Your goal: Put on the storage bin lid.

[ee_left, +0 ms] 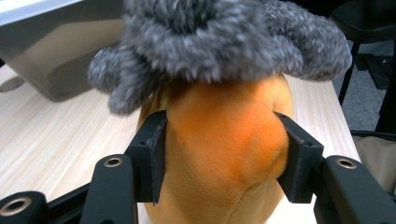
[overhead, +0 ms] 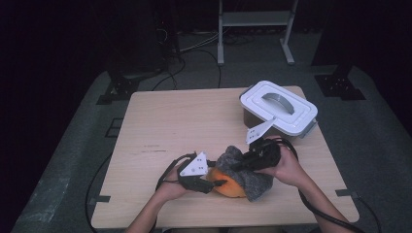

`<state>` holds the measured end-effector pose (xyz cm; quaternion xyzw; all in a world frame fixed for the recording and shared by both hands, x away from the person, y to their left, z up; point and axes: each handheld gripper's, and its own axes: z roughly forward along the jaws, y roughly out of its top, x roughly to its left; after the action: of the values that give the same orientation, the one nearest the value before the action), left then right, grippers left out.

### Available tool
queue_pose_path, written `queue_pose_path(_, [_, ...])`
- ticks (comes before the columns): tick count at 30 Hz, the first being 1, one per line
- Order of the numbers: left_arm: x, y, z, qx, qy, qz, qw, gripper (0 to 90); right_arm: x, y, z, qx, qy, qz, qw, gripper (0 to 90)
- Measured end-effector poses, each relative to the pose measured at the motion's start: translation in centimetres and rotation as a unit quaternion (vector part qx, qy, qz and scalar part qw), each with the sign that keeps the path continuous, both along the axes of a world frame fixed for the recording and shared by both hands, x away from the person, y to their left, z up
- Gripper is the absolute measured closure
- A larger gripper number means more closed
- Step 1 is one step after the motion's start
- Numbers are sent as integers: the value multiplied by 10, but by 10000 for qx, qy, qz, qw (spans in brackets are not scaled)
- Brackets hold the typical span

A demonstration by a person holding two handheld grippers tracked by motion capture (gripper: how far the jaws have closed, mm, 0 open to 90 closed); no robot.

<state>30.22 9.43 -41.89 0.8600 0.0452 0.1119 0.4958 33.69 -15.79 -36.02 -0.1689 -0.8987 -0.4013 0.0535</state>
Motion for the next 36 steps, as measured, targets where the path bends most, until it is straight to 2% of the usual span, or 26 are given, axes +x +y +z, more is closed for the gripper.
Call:
queue_pose_path(5, [-3,10,-6,54,132,58,9999,412,0,-16,-14,24,162,-155,9997,759])
queue_pose_path(11, [-8,22,-13,51,264,144,9995,385,-5,-28,-28,154,251,-256,9992,758])
queue_pose_path(14, [-10,21,-7,78,363,234,9990,270,-8,-26,-30,167,225,-232,9993,757])
queue_pose_path(16, [-9,20,1,-73,369,274,9989,206,-9,-22,-28,87,108,-194,9997,756])
queue_pose_path(18, [-7,17,9,-175,323,270,9990,179,-10,-16,-25,55,38,-114,9999,755])
queue_pose_path(19, [-5,14,11,-145,334,250,9990,169,-10,-14,-24,43,32,-108,9999,755])
queue_pose_path(21, [0,6,11,14,422,153,9990,166,-9,-9,-22,46,-11,-72,10000,755])
queue_pose_path(24, [5,0,5,112,648,104,9978,166,-9,-5,-21,63,-76,-79,9999,755])
queue_pose_path(27, [7,0,-1,-19,819,148,9965,187,-10,-10,-24,127,-99,-128,9998,755])
queue_pose_path(30, [5,2,-4,-49,812,173,9965,249,-12,-19,-30,300,-34,-221,9993,756])
queue_pose_path(36, [0,8,-7,-23,771,206,9968,254,-21,-35,-43,352,76,-343,9988,755])
